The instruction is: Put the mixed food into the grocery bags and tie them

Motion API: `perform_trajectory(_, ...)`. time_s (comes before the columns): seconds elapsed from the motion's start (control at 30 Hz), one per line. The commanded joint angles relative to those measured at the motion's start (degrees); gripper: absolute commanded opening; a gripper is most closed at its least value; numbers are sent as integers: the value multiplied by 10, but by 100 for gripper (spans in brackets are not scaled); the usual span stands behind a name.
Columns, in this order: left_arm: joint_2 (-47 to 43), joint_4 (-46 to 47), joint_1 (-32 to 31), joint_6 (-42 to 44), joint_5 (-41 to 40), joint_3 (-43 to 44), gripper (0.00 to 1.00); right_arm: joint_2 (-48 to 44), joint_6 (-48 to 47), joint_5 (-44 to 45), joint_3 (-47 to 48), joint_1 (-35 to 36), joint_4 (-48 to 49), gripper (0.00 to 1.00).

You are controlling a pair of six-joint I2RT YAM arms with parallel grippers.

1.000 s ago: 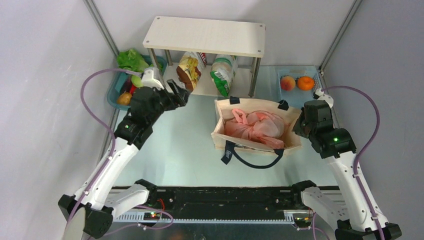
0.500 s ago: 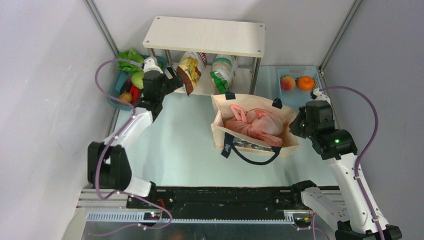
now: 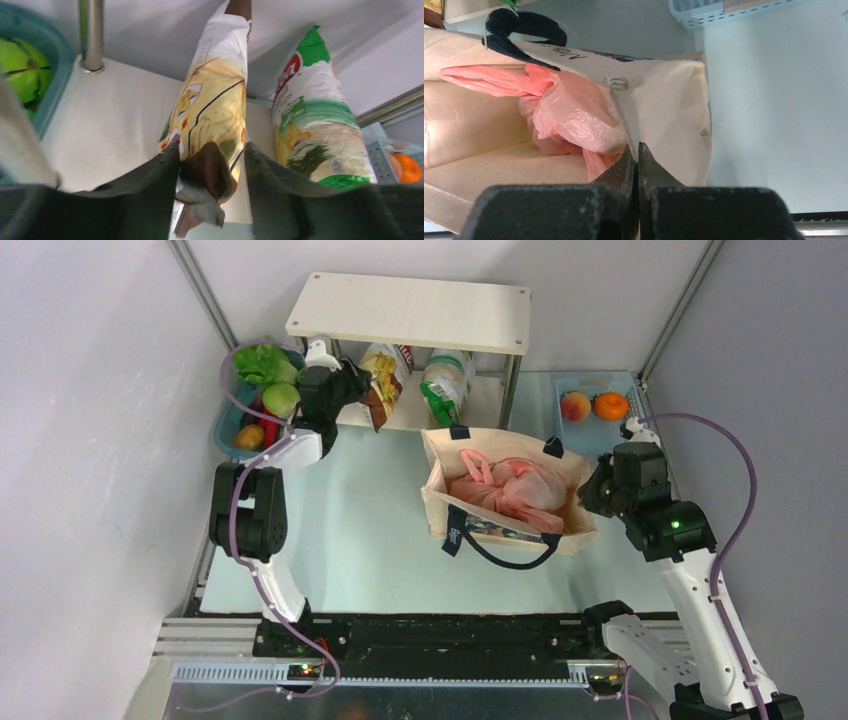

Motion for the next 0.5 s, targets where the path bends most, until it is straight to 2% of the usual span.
perform_trajectory(0.0,38,62,3,7,55,48,42,2,-8,-14,7,-1,45,0)
perform_trajectory(0.03,41,63,4,5,59,50,34,4,-8,-15,7,-1,44,0)
perform_trajectory(0.07,43,63,6,4,72,52,14,5,-8,-18,7,-1,44,0)
perform_trajectory(0.1,40,62,6,4,78,52,3,6,-8,-20,7,-1,45,0)
perform_trajectory(0.17,20,62,7,5,89,29,0,6,-8,-25,7,-1,46,0)
perform_trajectory(0.37,-102,59,6,5,90,-71,0,1,-11,-45,6,-2,53,0)
perform_trajectory(0.47,-171,56,6,1,122,-101,0,-2,-16,-64,7,-2,53,0)
